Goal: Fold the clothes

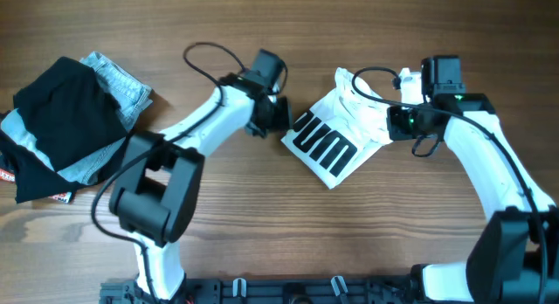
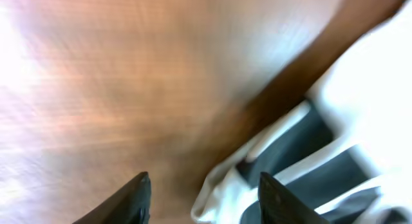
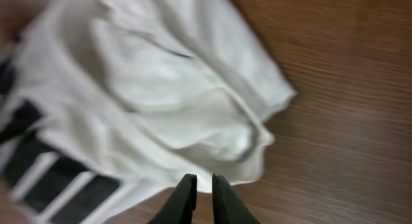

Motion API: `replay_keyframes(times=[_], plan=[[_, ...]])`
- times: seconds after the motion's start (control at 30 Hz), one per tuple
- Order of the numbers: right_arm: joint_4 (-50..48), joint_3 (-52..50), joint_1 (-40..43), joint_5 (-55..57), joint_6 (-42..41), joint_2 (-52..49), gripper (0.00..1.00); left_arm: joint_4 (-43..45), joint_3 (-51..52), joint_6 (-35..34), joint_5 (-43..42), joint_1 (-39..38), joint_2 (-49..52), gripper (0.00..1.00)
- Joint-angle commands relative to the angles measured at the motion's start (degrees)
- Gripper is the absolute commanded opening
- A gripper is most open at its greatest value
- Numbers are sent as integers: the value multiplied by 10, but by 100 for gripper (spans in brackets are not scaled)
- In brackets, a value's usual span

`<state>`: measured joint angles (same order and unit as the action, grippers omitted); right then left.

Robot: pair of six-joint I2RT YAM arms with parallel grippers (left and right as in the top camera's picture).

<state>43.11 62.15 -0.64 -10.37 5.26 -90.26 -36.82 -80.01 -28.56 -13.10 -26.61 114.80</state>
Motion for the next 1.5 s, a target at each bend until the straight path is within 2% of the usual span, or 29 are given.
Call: replay_keyframes(times=[0.0,0.17,0.3,0.4,0.53,0.7,0.77,0.87,0.97,1.0,1.07,1.13,1.17,1.2,1.33,1.47], plan=[[3,-14,-2,-103,-7,11,14,41,-18,-2,7,10,-24,57],[-30,-67,-9,-103,-11,-14,14,66,-17,-2,5,-6,5,61],[-95,-114,-8,-101,-24,-35,14,64,-17,-2,5,-22,35,62],[-144,-125,-8,-42,-36,-56,14,54,-17,-2,1,-36,59,61],[-208,-125,-7,40,-59,-77,23,8,-17,-2,-10,-54,75,61],[-344,-125,-7,44,-58,-78,19,-87,-17,-3,-33,-64,75,54],[-383,-125,-7,33,-51,-78,20,-137,-17,-3,-74,-64,75,45],[-384,-124,-7,17,-38,-78,20,-164,-18,-2,-84,-64,68,41],[-339,-124,-7,18,-37,-76,20,-145,-18,-2,-36,-56,42,41],[-316,-124,-7,18,-37,-75,24,-129,-18,12,-19,-49,28,41],[-283,-124,-7,18,-37,-72,25,-80,-18,59,-18,-37,1,49],[-262,-123,-7,18,-38,-67,25,-20,-18,91,-18,-24,-16,66],[-253,-123,-7,18,-39,-62,25,24,-18,108,-27,-13,-19,79],[-248,-123,-7,18,-39,-58,25,40,-18,118,-36,-9,-19,84],[-217,-123,-7,18,-40,-9,25,140,-18,134,-147,21,3,94],[-181,-123,-7,46,-56,58,30,192,-18,134,-195,32,32,94]])
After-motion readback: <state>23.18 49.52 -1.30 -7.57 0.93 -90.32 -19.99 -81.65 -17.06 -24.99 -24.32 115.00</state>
